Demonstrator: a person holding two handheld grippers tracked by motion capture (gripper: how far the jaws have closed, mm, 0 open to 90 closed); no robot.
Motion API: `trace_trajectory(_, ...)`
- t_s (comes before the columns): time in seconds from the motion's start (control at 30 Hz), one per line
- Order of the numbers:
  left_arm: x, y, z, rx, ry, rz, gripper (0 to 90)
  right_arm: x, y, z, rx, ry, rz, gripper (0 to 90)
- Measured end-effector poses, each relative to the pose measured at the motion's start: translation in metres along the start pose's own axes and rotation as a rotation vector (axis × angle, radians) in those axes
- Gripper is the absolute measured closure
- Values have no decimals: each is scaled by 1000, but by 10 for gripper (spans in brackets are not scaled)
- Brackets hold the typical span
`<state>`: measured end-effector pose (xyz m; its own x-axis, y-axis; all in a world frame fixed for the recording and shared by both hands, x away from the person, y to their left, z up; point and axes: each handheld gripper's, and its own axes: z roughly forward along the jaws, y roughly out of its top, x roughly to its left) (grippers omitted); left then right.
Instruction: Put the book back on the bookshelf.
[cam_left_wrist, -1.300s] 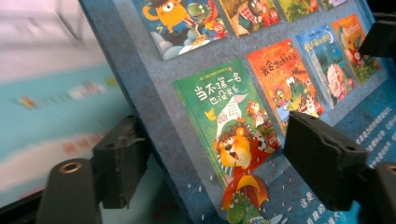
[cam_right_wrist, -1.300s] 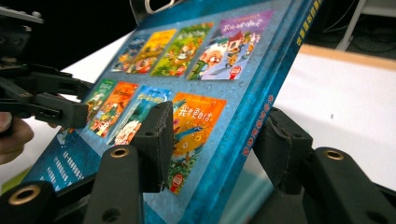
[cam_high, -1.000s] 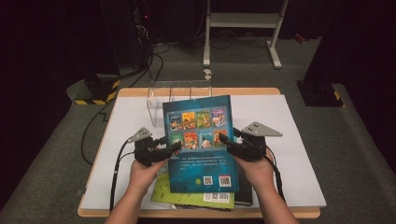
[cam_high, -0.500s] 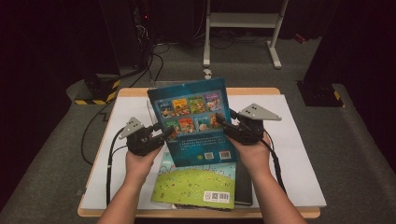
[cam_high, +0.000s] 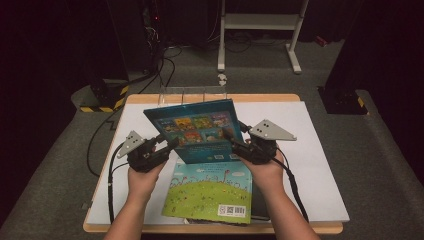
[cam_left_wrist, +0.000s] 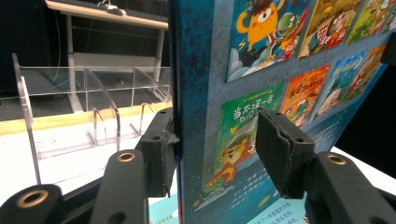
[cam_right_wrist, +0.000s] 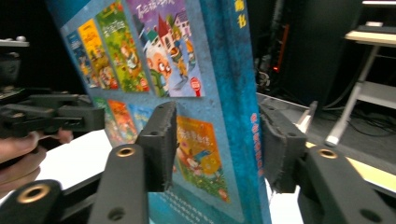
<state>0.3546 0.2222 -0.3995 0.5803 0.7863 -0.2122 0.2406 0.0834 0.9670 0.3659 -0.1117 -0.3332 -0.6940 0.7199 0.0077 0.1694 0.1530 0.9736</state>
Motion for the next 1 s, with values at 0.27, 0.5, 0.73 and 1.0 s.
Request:
trace_trajectory(0.27, -1, -3, -3, -9, 5, 8, 477, -9, -16, 8, 53, 79, 0, 445)
trace_trajectory(0.5, 7, -6, -15, -13, 19, -26, 450, -6, -19, 15, 72, 154, 17, 513)
trace_trajectory(0.73, 23, -9, -31, -2, 89, -26, 414, 8, -25, 26, 79, 239, -19, 632)
trace_trajectory(1.0, 37, -12, -56, -36, 129, -70, 391, 37, -28, 38, 83, 279, -116, 829)
